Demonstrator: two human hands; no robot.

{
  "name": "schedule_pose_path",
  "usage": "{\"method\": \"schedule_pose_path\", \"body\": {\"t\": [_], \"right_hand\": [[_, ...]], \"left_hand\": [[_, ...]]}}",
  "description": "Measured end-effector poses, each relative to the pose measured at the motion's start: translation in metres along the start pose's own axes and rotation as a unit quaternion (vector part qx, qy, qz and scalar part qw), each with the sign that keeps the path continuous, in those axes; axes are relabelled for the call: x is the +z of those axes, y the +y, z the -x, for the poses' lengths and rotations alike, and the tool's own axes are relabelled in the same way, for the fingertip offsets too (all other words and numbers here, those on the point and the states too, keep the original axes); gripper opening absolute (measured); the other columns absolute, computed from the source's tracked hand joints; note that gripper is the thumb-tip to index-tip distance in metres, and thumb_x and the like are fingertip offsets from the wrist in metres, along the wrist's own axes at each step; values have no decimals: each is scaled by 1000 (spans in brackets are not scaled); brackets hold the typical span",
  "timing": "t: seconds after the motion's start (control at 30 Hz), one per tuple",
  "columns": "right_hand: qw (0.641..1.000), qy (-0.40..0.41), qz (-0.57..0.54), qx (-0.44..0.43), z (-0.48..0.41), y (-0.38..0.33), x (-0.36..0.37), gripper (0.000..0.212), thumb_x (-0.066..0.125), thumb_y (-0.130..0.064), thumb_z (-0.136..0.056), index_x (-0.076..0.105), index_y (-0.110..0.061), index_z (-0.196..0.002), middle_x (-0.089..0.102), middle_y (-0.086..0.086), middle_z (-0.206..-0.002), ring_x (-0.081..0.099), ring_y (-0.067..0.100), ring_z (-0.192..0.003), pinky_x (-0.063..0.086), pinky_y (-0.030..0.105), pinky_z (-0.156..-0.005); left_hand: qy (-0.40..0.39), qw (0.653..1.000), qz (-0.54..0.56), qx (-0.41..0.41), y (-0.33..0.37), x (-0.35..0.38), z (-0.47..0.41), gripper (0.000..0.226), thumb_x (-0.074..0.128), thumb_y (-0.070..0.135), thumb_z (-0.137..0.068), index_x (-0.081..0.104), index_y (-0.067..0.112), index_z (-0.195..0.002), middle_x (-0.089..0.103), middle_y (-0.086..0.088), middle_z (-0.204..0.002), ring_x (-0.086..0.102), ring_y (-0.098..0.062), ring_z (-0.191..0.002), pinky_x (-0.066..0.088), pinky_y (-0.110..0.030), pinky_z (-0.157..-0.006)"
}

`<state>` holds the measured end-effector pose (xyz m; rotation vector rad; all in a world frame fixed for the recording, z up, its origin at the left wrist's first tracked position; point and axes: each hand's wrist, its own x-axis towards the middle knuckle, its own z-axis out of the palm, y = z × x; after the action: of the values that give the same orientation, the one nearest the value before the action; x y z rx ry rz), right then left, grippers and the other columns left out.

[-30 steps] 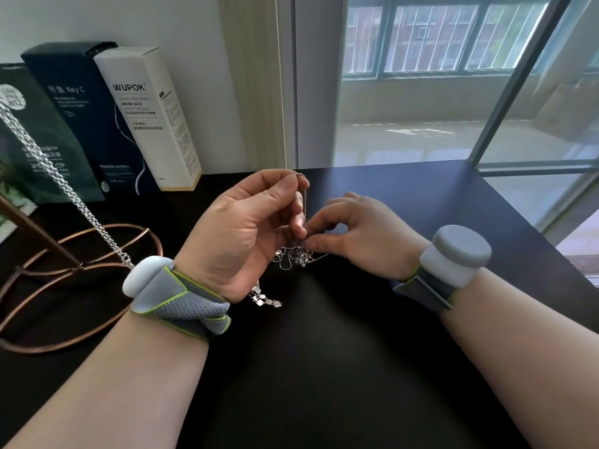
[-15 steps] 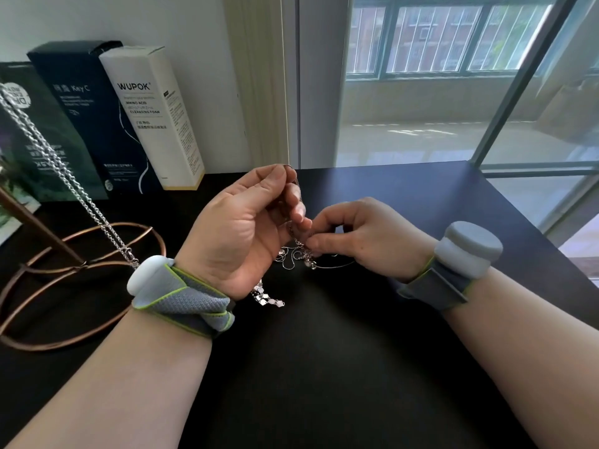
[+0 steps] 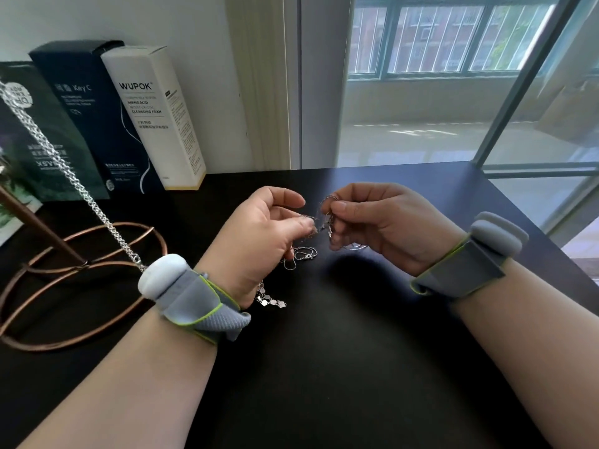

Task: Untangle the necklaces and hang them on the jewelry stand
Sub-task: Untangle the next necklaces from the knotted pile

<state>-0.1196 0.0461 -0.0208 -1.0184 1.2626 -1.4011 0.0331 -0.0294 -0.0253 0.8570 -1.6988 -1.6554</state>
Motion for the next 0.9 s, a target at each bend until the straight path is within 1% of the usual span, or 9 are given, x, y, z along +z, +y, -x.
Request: {"method": "schedule_pose_path", "body": {"t": [0.07,0.13,0.23,0.37,0.43,0.57,0.7,0.77,0.9], "right_hand": [[1000,-6,-9,10,1,-2,0,17,51,0,-89,66,-3,-82,53,10,-60,53,21,-52,52,31,-51],[1000,-10,3,17,2,-3,-1,16,51,-2,-89,66,-4,-84,52,10,-61,51,21,-51,47,28,-44],[999,-10,18,25,3,-3,-3,14,53,-4,-89,66,-4,-86,51,11,-63,51,20,-52,41,25,-39],[999,-6,46,26,4,-2,-5,14,54,-5,-89,68,-6,-85,52,11,-64,52,19,-53,36,24,-40],[998,-2,52,29,3,-2,-7,14,55,-6,-90,68,-6,-85,52,10,-63,52,18,-53,34,23,-40],[998,-4,44,36,2,-2,-7,13,55,-6,-89,67,-5,-86,52,9,-62,51,18,-52,31,21,-37],[999,-11,15,40,1,-2,-6,13,53,-3,-88,65,-3,-85,52,10,-60,52,18,-50,30,22,-38],[999,-11,0,45,1,-3,-7,13,53,-3,-89,65,-3,-84,53,9,-59,53,19,-50,31,21,-37],[998,-7,-1,55,0,-2,-9,14,52,-3,-89,65,-5,-83,54,7,-59,52,18,-50,30,20,-37]], "left_hand": [[-21,999,-26,8,0,1,2,22,65,-2,-80,57,14,-92,69,-10,-81,53,-7,-53,39,-21,-51],[-38,998,-37,18,0,1,4,18,68,-4,-77,62,11,-86,71,-14,-83,60,-9,-62,40,-12,-48],[-44,998,-41,28,1,1,6,12,70,-4,-74,66,7,-80,68,-17,-75,62,-12,-63,38,-8,-45],[-35,998,-49,23,1,1,6,9,71,-1,-75,70,8,-77,64,-2,-62,56,-5,-54,38,-8,-43],[-35,998,-55,22,2,1,6,10,71,0,-75,70,10,-74,64,2,-59,55,-2,-51,38,-8,-44],[-38,997,-58,22,3,1,7,9,72,1,-74,71,10,-74,65,0,-61,56,-2,-52,39,-9,-45],[-38,997,-62,24,3,0,7,9,72,3,-75,70,11,-73,65,0,-61,55,-2,-51,39,-10,-45],[-27,997,-68,31,2,1,6,7,71,7,-77,71,12,-73,65,-2,-65,53,-3,-52,39,-13,-47],[-22,998,-55,30,0,2,6,6,65,12,-83,70,10,-79,62,-3,-71,46,-14,-59,37,-24,-51]]}}
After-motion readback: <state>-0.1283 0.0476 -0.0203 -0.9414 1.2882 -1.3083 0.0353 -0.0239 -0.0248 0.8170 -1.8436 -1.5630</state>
